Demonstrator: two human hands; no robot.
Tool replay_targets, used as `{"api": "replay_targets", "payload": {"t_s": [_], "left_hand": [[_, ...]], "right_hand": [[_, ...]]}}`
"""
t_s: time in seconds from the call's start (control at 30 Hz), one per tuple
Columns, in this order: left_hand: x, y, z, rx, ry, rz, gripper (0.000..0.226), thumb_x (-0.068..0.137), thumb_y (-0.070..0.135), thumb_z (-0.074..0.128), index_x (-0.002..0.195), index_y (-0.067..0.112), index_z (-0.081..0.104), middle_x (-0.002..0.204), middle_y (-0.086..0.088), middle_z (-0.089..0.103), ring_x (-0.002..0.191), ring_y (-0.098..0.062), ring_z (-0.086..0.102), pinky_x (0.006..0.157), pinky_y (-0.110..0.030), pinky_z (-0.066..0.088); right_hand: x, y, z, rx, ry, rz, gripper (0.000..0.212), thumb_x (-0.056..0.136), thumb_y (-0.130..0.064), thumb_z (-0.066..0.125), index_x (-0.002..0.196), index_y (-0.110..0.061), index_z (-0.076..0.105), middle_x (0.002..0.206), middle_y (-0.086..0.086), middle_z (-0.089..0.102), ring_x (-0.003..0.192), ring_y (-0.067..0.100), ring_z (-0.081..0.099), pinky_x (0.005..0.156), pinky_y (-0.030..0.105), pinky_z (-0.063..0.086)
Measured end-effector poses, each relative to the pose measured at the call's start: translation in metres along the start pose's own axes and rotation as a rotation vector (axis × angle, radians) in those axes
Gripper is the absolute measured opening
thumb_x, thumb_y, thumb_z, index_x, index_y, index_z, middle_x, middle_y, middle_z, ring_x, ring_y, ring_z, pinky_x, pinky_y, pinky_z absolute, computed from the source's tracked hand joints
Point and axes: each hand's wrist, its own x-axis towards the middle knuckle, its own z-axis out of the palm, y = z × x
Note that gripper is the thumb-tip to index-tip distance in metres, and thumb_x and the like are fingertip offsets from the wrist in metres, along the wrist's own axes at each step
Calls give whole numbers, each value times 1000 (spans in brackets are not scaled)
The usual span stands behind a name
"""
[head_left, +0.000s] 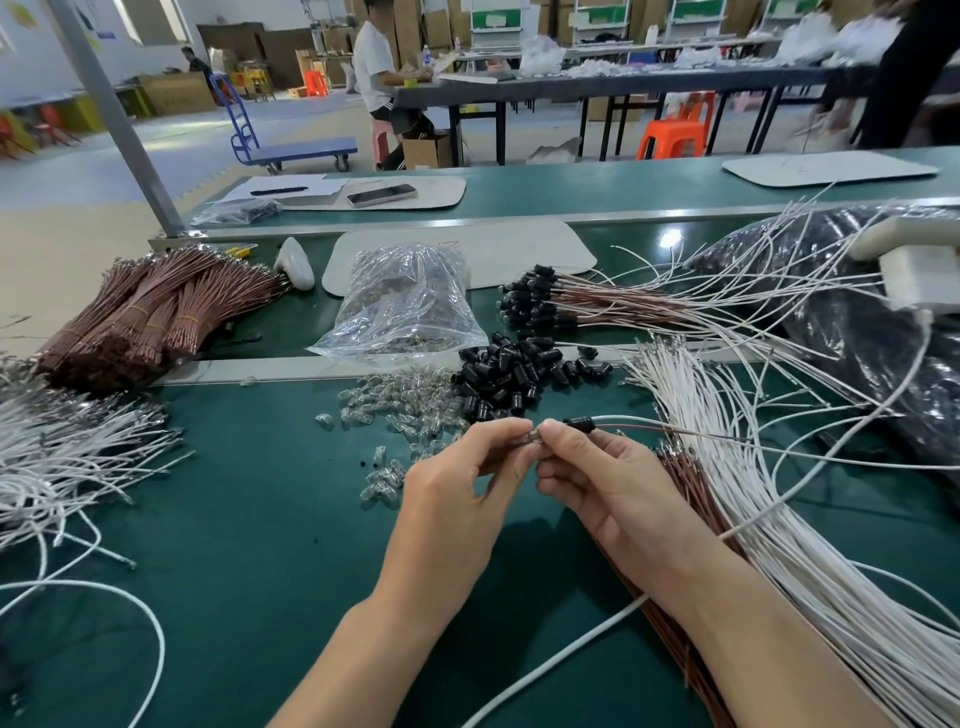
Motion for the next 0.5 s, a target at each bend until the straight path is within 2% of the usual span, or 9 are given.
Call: {"api": "replay_targets", "payload": {"t_s": [0.2, 0.37, 0.5], "left_hand": [[-1, 4, -2, 118, 0, 83, 14, 96, 35, 62, 110, 36, 62, 108, 27, 66, 92, 10, 67, 82, -6, 48], [-1, 6, -3, 150, 2, 107, 13, 97, 36, 59, 110, 35, 60, 107, 26, 66, 92, 10, 67, 81, -9, 51], [-2, 3, -3, 131, 41, 72, 20, 93, 30, 67, 112, 35, 63, 100, 43, 64, 92, 14, 66, 82, -5, 47]], "right_hand": [[0, 1, -1, 14, -43, 21, 26, 71, -34, 80, 81, -10, 81, 81, 8, 74, 65, 9, 67, 63, 19, 57], [-1, 1, -1, 6, -55, 27, 27, 71, -33, 81, 84, -9, 81, 83, 9, 74, 67, 11, 67, 64, 20, 57], [-1, 1, -2, 24, -41, 12, 22, 69, -29, 80, 82, -11, 81, 80, 8, 73, 65, 10, 67, 64, 20, 57]]}}
